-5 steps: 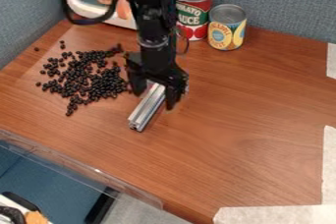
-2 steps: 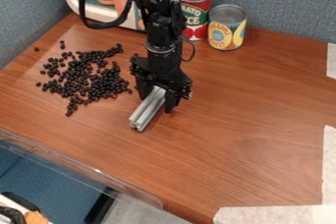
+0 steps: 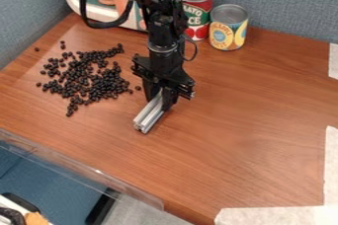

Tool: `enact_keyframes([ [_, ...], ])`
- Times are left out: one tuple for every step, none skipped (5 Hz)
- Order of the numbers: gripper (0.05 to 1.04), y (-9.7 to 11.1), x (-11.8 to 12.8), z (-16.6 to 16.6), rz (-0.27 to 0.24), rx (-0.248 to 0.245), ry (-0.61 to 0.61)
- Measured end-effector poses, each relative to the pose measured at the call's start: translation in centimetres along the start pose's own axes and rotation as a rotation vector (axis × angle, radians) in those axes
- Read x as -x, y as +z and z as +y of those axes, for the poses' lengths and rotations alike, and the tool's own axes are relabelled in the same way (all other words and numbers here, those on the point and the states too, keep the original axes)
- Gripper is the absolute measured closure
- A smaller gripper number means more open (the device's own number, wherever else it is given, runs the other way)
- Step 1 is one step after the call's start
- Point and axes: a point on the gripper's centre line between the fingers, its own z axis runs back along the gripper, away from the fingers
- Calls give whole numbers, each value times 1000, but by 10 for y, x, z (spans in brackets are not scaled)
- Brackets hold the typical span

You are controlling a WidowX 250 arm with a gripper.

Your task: Sweep into pile

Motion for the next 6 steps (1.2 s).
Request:
enact_keyframes([
  [714, 4, -3, 12, -7, 12, -3],
  [713, 0, -7, 25, 2, 15, 19],
  [714, -4, -16, 36, 7, -19, 32],
  [714, -8, -23, 43, 35, -43, 45],
  [714, -11, -24, 50, 55, -36, 64],
  [713, -12, -30, 66, 38, -33, 107],
])
